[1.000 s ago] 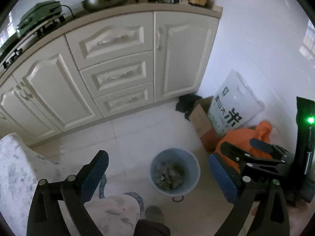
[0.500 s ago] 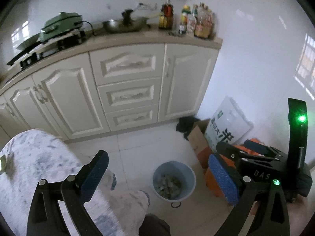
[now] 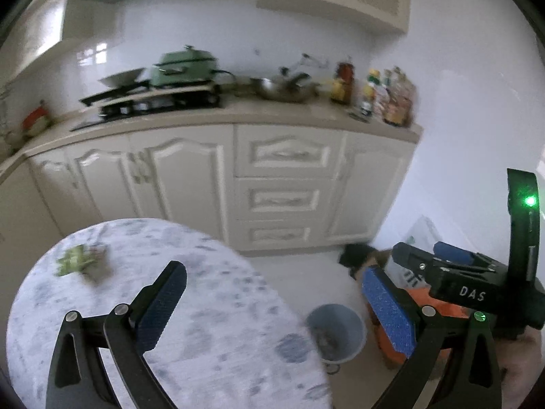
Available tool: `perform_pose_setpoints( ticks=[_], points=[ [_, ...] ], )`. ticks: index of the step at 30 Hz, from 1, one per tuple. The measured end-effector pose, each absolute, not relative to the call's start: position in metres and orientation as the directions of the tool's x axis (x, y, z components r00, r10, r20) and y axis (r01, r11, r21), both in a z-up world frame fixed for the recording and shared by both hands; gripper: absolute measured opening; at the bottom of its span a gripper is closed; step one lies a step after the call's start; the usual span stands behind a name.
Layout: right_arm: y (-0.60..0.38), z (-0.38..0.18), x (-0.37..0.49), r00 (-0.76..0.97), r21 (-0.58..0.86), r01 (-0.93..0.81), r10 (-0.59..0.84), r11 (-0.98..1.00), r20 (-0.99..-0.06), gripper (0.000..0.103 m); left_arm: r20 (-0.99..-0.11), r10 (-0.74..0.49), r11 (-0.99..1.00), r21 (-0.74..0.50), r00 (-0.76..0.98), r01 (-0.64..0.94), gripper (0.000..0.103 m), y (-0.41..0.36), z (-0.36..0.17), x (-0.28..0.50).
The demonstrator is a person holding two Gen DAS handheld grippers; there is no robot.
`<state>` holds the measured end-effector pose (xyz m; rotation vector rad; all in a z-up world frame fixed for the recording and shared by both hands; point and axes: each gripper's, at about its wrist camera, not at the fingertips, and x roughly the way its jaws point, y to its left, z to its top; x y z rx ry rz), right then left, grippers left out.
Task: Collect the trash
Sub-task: 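Bring both open tools back to the table above the remaining trash, then grasp the green packet with the left tool while the right tool grasps the red-white wrapper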
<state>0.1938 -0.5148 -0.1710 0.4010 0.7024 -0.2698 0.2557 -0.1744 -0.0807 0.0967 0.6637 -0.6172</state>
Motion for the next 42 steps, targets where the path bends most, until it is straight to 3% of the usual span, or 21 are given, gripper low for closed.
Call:
perform_pose_setpoints(
  ticks=[8,23,31,42],
  points=[
    [-0.43,-0.158,0.238,0.753,0.232,0.195,0.006,0.953,-0.658,0.103,-0.567,-0.372,0.912,-0.075,0.735,0.403,0.102,-0.086,-0.082,0.231],
    [-0.301,-0.172,0.337,0.716,0.183,-0.067,0.175,0.981,-0.676,0.103,-0.603,-0.153,0.988,-0.092,0.783,0.122,0.102,0.025,-0.101,0.257],
    [-0.282,-0.195,0.376,0.688,0.097,-0.087,0.13,0.992,-0.714,0.103,-0.654,-0.148,0.989,-0.09,0.742,0.118,0.102,0.014,-0.124,0.365],
    [-0.288,-0.236,0.429,0.622,0.118,-0.086,0.146,0.989,-0.77,0.103,-0.76,-0.105,0.991,-0.028,0.641,0.129,0.102,-0.031,-0.196,0.51]
  ],
)
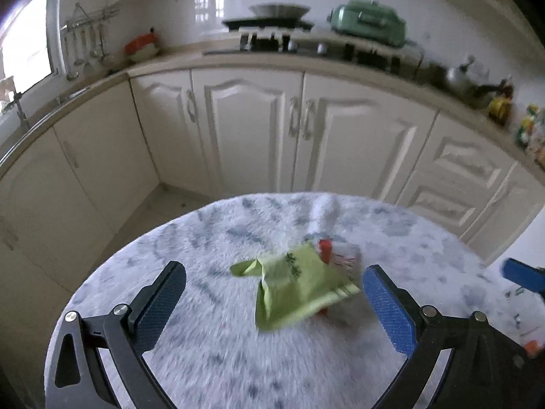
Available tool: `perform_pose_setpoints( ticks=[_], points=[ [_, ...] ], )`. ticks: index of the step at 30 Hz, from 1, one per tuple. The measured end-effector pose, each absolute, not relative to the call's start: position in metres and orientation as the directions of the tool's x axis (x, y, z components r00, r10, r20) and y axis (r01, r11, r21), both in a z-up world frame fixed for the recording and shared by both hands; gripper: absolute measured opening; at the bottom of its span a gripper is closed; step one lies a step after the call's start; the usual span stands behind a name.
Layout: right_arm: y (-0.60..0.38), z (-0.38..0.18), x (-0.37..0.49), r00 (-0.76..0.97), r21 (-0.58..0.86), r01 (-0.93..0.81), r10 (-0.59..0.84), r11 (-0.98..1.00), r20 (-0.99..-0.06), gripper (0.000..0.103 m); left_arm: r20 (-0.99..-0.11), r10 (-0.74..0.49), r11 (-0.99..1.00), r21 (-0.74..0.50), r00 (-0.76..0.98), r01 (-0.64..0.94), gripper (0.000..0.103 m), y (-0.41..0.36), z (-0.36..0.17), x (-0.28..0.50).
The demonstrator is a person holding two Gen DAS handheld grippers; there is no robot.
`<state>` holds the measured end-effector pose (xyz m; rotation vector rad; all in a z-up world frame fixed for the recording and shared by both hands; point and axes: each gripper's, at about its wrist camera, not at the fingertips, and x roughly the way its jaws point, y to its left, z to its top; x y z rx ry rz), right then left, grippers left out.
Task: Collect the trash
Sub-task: 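Grasp the green packet with the left tool while the right tool grasps the red-white wrapper, then carry the green packet and red-white wrapper in both tools over the blue bin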
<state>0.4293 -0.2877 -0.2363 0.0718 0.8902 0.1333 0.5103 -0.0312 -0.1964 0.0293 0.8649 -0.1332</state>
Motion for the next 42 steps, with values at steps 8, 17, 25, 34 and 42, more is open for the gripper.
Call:
perform_pose_setpoints(
  ticks=[8,17,25,34,42],
  points=[
    [-0.28,-0.245,0.447,0.61,0.129,-0.107,0.168,0.986,-0.775,0.103,-0.789,-0.201,0.979,-0.135,0.58,0.155,0.048,-0.02,-0.23,0.561],
    [-0.249,-0.264,0.471,0.584,0.158,-0.131,0.205,0.979,-0.786,0.103,-0.772,-0.168,0.986,-0.124,0.612,0.115,0.033,0.019,-0.227,0.563],
    [-0.211,-0.289,0.498,0.573,0.089,-0.121,0.143,0.989,-0.807,0.093,-0.756,-0.11,0.994,-0.101,0.645,0.051,0.032,0.041,-0.221,0.567],
    [-0.186,-0.287,0.485,0.58,0.041,-0.213,0.161,0.976,-0.799,0.021,-0.74,-0.088,0.994,-0.105,0.667,0.015,0.03,0.037,-0.213,0.537],
    [-0.232,-0.273,0.424,0.563,0.217,-0.188,0.286,0.958,-0.776,0.017,-0.707,-0.109,0.993,-0.114,0.698,0.04,0.03,0.035,-0.185,0.445]
  ],
)
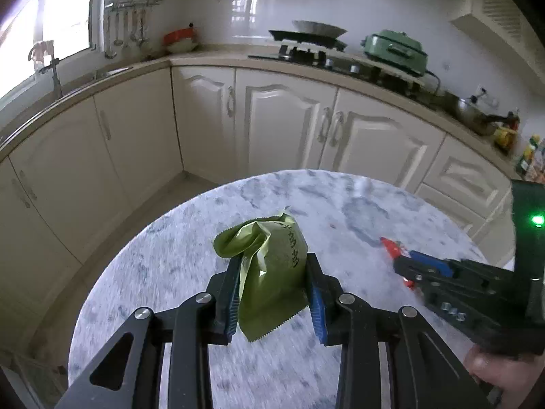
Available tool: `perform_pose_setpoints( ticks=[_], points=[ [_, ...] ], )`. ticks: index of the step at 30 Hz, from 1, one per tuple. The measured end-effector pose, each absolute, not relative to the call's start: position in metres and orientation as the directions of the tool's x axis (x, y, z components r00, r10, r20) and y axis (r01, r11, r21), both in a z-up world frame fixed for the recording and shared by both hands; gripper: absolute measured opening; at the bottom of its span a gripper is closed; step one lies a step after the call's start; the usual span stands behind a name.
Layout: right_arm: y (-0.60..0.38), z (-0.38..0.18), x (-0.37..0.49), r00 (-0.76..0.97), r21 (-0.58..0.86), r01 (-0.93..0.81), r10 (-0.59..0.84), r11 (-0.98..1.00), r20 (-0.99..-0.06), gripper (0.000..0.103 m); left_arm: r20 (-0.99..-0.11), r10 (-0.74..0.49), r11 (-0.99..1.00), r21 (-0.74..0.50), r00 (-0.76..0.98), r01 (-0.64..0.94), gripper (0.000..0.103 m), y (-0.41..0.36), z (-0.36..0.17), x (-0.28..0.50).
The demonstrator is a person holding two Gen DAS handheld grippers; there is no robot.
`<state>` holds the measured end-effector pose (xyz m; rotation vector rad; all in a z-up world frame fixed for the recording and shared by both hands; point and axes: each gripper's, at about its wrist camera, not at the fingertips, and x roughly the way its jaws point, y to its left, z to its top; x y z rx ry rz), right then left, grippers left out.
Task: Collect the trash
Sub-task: 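Carry the green packet and red-white wrapper in both tools over the blue bin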
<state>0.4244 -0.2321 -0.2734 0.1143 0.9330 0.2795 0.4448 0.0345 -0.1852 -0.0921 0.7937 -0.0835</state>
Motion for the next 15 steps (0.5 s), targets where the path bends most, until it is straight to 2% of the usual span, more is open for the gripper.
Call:
perform_pose_setpoints(
  ticks=[15],
  points=[
    [-0.31,-0.185,0.29,0.713,0.284,-0.128,0.287,0.95,-0.64,0.017,-0.62,-0.222,0.975,-0.122,0.753,0.188,0.03,-0.04,-0.127,0.303]
  ],
)
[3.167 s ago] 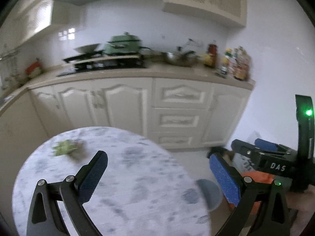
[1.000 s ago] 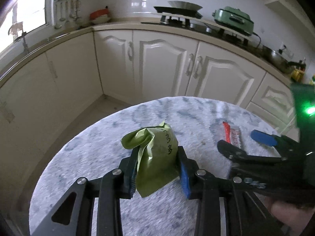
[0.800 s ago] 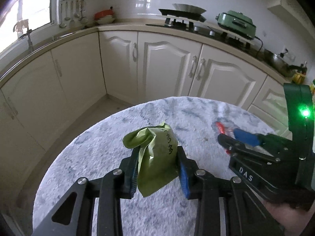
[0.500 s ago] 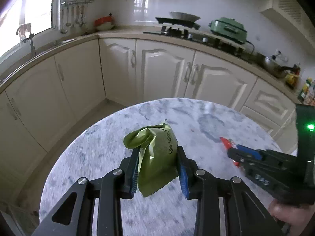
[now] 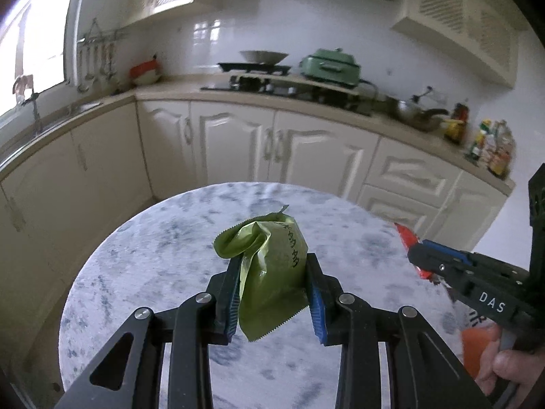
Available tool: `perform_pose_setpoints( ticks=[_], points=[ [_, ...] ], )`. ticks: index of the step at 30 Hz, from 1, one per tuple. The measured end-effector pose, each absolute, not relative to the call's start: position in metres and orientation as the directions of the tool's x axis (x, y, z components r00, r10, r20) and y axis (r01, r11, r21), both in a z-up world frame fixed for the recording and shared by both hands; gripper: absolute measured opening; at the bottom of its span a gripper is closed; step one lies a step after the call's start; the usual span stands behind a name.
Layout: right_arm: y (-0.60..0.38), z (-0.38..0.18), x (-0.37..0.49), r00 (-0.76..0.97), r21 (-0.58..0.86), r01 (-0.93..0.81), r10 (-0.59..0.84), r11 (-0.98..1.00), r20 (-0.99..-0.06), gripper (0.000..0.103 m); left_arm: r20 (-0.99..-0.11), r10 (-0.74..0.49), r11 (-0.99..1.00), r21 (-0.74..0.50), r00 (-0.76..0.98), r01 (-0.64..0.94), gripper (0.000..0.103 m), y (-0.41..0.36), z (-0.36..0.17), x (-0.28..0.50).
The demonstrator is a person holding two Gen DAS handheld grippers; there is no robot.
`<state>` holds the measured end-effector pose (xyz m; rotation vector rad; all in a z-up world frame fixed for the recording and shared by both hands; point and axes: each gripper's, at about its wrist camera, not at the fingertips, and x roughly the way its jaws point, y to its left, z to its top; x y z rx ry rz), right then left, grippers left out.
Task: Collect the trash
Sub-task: 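Carry the green packet and red-white wrapper in both tools over the blue bin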
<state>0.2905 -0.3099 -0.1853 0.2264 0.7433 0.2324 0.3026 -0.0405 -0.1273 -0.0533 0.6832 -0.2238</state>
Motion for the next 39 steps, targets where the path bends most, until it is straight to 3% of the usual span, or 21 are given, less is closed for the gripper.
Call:
perform_pose_setpoints(
  ticks=[10,23,30,39],
  points=[
    [-0.367,-0.158,0.23,0.779,0.328,-0.076,0.261,0.942,-0.57,0.017,-0.565,-0.299,0.95,-0.096,0.769,0.298,0.03,-0.094,-0.096,0.249],
    [-0.478,-0.138,0.154,0.844,0.313,0.144,0.049,0.939,-0.534,0.017,-0.561,-0.477,0.838,-0.059,0.676,0.542,0.03,-0.217,-0.09,0.235],
    [-0.541,-0.156,0.13,0.812,0.297,0.295,-0.074,0.908,-0.579,0.017,-0.61,-0.555,0.747,-0.066,0.565,0.662,0.03,-0.297,-0.105,0.248],
    [-0.62,-0.219,0.126,0.724,0.315,0.447,-0.132,0.837,-0.677,0.017,-0.736,-0.545,0.657,-0.078,0.401,0.75,0.03,-0.396,-0.153,0.29]
  ],
)
